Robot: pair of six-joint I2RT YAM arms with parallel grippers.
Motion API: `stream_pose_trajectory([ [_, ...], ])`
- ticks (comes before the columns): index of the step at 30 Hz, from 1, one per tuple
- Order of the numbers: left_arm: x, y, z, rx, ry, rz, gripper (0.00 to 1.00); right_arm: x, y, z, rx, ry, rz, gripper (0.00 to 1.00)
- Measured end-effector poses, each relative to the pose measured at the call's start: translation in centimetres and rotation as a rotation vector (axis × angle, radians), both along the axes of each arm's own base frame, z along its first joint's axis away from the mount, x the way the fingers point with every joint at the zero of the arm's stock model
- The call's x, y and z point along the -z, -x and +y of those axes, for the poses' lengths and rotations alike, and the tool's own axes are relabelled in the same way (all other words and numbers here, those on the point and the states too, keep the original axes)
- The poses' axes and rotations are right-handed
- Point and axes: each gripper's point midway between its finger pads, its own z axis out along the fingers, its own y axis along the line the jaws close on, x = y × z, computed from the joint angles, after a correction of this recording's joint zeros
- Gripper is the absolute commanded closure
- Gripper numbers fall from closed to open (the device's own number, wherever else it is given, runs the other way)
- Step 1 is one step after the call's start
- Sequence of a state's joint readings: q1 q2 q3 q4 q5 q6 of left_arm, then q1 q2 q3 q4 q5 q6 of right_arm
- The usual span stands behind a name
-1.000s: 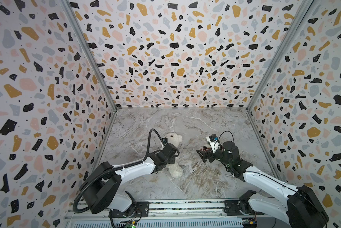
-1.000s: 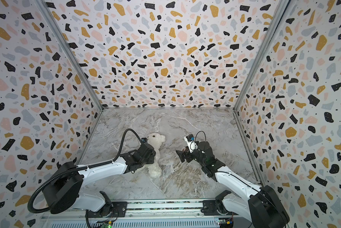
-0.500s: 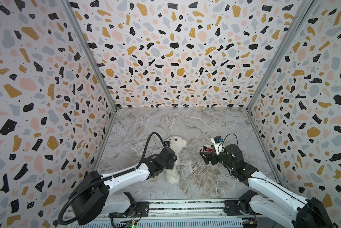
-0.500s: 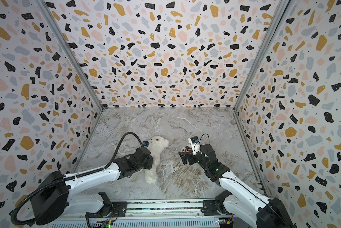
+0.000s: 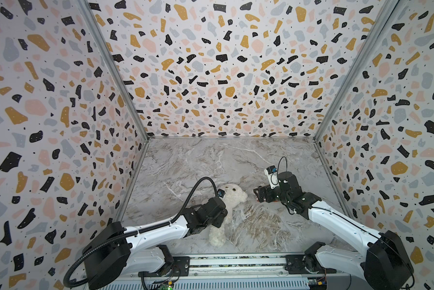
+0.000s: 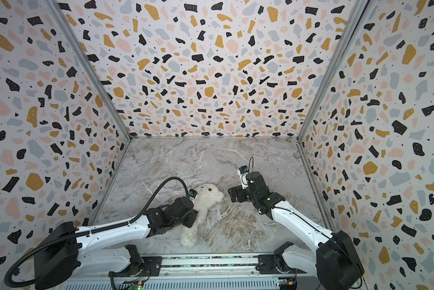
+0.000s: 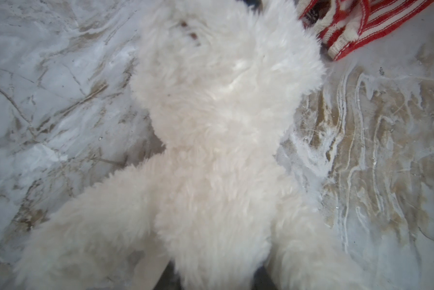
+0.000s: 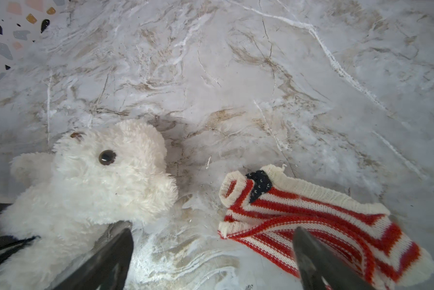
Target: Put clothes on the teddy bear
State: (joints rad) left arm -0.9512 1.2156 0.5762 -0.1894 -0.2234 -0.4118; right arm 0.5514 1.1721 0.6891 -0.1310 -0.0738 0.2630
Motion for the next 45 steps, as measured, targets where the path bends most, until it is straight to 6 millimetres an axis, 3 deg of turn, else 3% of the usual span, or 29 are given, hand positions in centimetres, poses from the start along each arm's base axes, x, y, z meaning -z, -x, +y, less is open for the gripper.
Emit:
stream_pose_trajectory([
  [5,-0.8,0.0,-0.1,0.019,0.014,-0.024,0.73,3.3,0.4,-1.1,0.02,0.069,0.115,0.01],
  [12,-3.3,0.2,-0.3,0.033,0.084,-0.065,0.72,5.9,0.2,-1.4,0.025,0.129,0.206,0.01],
  [18,-3.5,1.0,0.1,0.04,0.126,-0.064,0.72,6.6,-0.1,-1.4,0.031,0.143,0.217,0.08],
  [23,-3.6,1.0,0.2,0.027,0.142,-0.059,0.71,7.7,0.0,-1.0,0.025,0.143,0.249,0.08],
  [32,-4.2,0.7,1.0,-0.02,0.138,-0.087,0.72,7.7,0.0,-0.1,0.02,0.1,0.26,0.09],
  [45,-5.9,0.3,1.7,-0.085,0.214,-0.129,0.72,8.8,0.3,3.5,-0.035,-0.009,0.291,0.12],
])
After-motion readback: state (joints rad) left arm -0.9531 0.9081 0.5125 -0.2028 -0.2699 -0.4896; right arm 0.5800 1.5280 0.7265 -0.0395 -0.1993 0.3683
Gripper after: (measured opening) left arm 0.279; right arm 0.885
